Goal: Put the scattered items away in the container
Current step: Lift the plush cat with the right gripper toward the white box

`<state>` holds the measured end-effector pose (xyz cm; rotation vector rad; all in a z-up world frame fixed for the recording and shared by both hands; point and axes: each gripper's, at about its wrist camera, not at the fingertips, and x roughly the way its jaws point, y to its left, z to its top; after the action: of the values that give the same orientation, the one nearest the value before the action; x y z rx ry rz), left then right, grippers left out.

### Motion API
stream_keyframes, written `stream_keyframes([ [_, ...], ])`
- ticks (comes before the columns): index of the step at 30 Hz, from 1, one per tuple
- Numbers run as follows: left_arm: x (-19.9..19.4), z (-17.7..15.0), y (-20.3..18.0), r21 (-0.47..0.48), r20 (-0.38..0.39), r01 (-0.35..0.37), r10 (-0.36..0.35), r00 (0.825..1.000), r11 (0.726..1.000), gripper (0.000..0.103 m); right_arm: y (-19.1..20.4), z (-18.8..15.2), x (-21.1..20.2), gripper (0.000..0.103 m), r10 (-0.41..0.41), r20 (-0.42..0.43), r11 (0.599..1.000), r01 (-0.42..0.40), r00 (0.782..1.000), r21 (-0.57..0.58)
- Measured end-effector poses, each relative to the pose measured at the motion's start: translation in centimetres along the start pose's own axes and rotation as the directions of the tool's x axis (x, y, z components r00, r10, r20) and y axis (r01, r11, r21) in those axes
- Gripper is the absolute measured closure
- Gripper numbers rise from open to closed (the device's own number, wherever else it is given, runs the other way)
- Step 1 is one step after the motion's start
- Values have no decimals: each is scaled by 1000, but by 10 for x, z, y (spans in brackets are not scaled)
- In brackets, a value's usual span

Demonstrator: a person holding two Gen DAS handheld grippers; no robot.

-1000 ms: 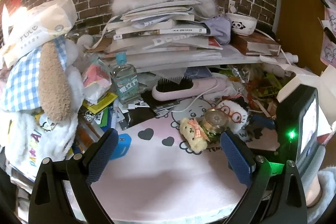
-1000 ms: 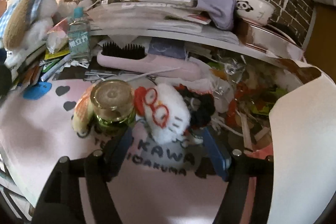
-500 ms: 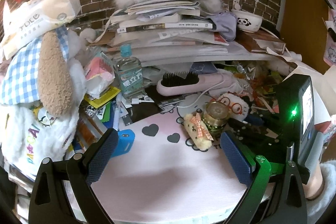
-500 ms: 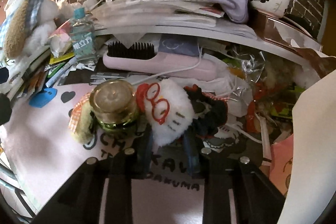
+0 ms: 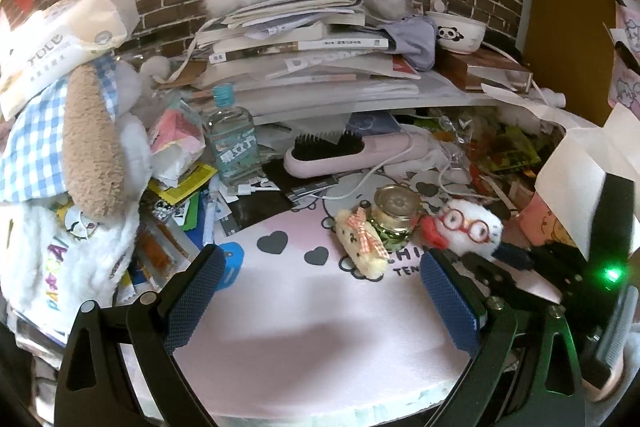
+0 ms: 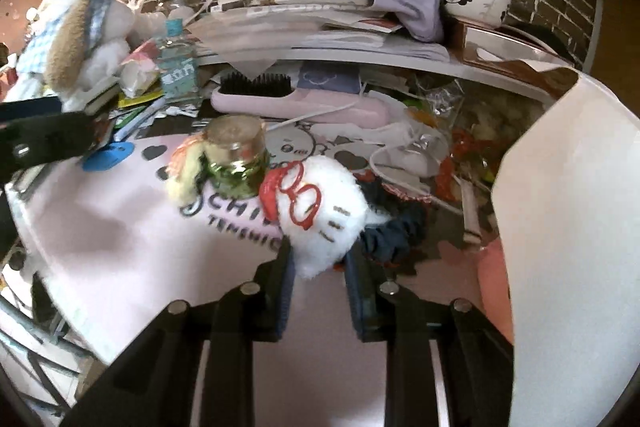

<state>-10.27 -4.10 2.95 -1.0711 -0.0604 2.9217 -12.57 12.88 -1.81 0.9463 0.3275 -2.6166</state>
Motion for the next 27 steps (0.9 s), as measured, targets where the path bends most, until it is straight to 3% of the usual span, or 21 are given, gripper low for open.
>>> stream_keyframes([
  [10,-14,3,-1,2,21,-10,10,1000,1000,6,35,-3,-25,83,-114,107,983,128,988,-132],
  [18,-34,0,4,-9,48,-11,11,999,1000,6,60,-8,-40,83,-286,232,904,342,930,-257],
  [27,-50,-10,24,-50,45,-54,56,997,997,6,86,-8,-50,83,-288,290,860,380,913,-342],
])
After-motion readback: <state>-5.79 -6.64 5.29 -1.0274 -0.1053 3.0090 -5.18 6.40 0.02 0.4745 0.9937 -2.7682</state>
